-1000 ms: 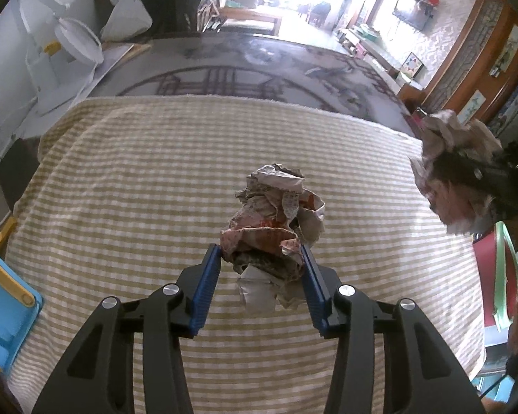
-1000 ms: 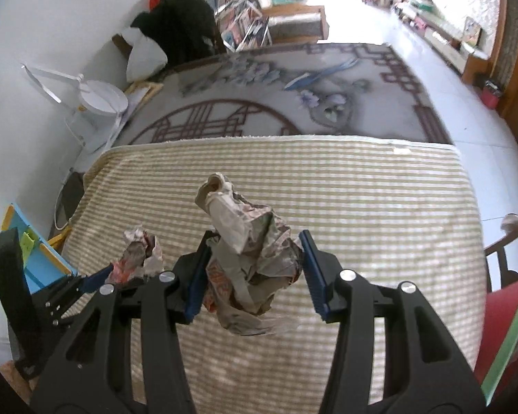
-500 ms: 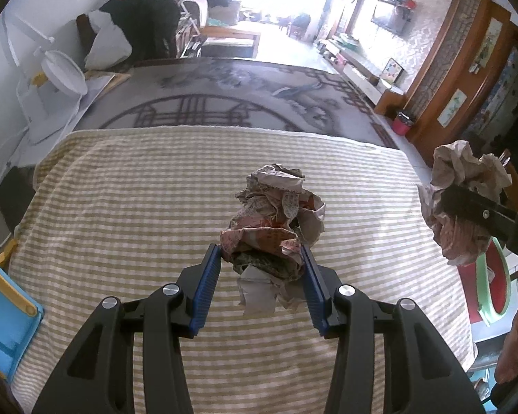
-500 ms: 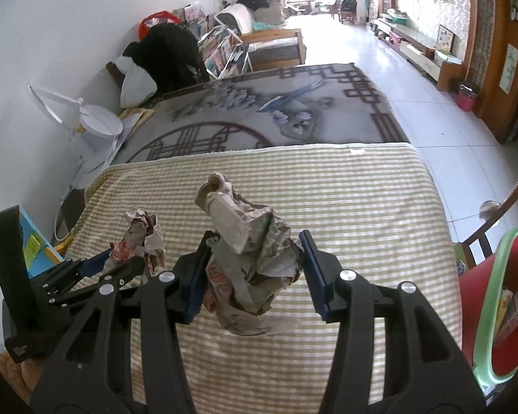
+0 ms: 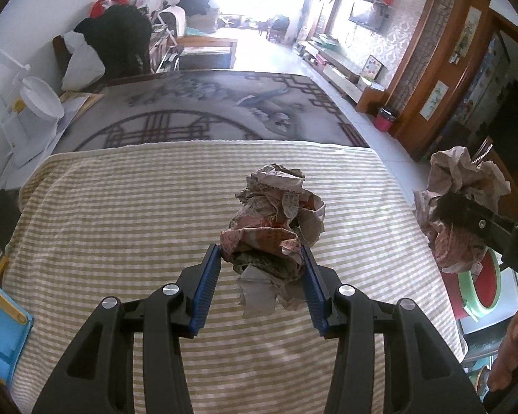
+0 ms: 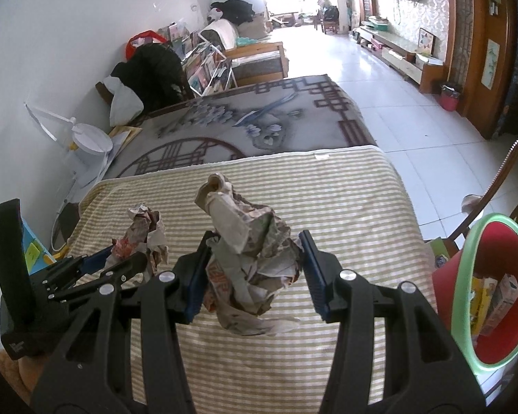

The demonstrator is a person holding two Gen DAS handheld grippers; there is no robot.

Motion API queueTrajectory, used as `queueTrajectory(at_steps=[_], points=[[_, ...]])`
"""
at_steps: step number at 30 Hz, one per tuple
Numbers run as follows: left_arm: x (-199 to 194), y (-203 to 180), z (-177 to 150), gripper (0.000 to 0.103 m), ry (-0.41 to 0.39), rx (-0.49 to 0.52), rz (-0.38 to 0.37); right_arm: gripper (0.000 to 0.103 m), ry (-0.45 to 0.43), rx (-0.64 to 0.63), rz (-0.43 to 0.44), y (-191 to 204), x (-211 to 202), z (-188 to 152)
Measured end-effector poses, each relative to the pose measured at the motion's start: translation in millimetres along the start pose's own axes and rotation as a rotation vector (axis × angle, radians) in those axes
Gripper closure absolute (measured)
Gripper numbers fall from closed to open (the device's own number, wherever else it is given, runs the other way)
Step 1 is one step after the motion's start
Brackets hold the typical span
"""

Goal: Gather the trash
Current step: 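Lift both paper wads and carry them toward the red bucket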

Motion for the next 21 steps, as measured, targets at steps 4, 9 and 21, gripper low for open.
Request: queueTrajectory(at_steps=[4, 9, 21], points=[[-1, -14, 2, 0.059, -0.003, 0.010, 0.004, 0.055, -0.010, 0.001, -0.004, -11, -7, 0], [-3, -30, 3, 0.059, -0.007, 0.020, 0.012, 0.055, -0.018, 0.008, -0.002, -26, -15, 0], [-9, -79, 5, 0.059, -0.017, 0.037, 0.022, 0.055, -0.034, 0.030, 0.025, -66, -34, 1]])
Point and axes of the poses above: each gripper's, at about its wrist camera, not at the fingertips, and x roughly the way its jaws point, y to its left, z to its top, the point moved 4 cm from there along x, roughly the way its jaws point, and after that the axes turned 4 degrees about x, right-handed, at the moved point
